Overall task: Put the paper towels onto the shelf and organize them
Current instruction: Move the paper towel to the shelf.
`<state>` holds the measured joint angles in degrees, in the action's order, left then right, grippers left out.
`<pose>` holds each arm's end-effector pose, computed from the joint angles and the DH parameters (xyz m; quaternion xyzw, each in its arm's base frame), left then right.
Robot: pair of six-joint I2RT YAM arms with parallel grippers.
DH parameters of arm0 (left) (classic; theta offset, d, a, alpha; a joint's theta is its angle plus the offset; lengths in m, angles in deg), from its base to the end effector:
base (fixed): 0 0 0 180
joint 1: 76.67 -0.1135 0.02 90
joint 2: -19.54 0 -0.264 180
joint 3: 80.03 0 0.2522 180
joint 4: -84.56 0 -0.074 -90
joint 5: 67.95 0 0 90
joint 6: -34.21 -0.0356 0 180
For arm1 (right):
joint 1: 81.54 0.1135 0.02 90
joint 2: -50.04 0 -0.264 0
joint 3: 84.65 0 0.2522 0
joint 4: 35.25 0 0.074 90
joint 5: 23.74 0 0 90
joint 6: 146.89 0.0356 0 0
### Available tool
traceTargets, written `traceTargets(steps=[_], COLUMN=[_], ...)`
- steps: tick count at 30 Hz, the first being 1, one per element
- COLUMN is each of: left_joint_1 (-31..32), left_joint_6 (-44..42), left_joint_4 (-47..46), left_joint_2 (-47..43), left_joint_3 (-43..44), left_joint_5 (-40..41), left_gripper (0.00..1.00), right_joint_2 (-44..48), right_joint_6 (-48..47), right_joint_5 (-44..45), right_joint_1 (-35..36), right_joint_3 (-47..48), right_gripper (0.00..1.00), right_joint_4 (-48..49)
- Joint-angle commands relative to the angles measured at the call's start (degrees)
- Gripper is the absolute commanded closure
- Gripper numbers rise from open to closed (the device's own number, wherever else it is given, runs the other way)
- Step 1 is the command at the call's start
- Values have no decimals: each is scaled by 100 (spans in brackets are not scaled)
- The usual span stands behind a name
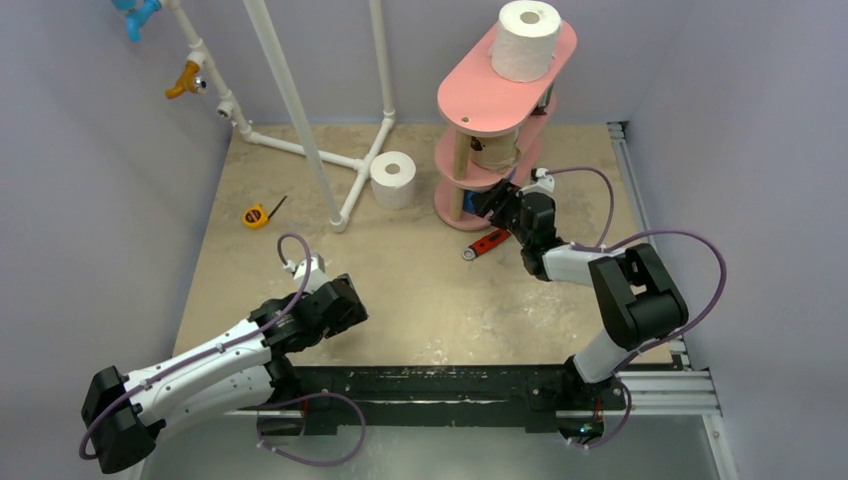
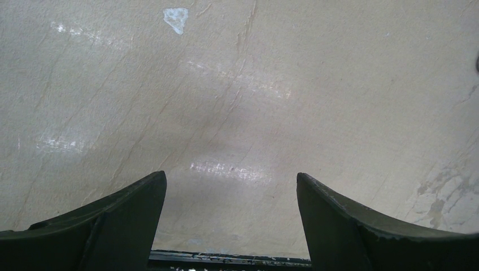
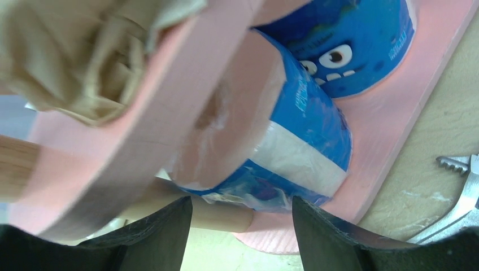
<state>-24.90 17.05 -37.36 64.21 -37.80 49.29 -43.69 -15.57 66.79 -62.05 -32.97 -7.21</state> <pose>0.0971 -0.0969 0.1964 -0.2308 0.9131 -0.1131 0.3166 0.3119 0.1101 0.1815 0.1520 0.7733 0.3084 0.5328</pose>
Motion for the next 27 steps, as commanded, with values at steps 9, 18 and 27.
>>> traceTargets(steps=[9,18,27], left_joint_1=[-17,-18,-17], left_joint_6=[-8,-10,-66], left_joint_4=[21,89,86], left_joint_2=[-143,-307,-631], left_joint_3=[92,56,78], left_joint_5=[90,146,374], left_gripper=[15,15,14], right_joint_2=[978,2171,4337], right_joint_6=[-193,-565,-440], right_joint_5=[168,154,1167], right_joint_1=[11,17,12], right_joint_3=[-195,-400,-790], right_gripper=[33,32,23], right_joint_4=[-539,-1893,-3985])
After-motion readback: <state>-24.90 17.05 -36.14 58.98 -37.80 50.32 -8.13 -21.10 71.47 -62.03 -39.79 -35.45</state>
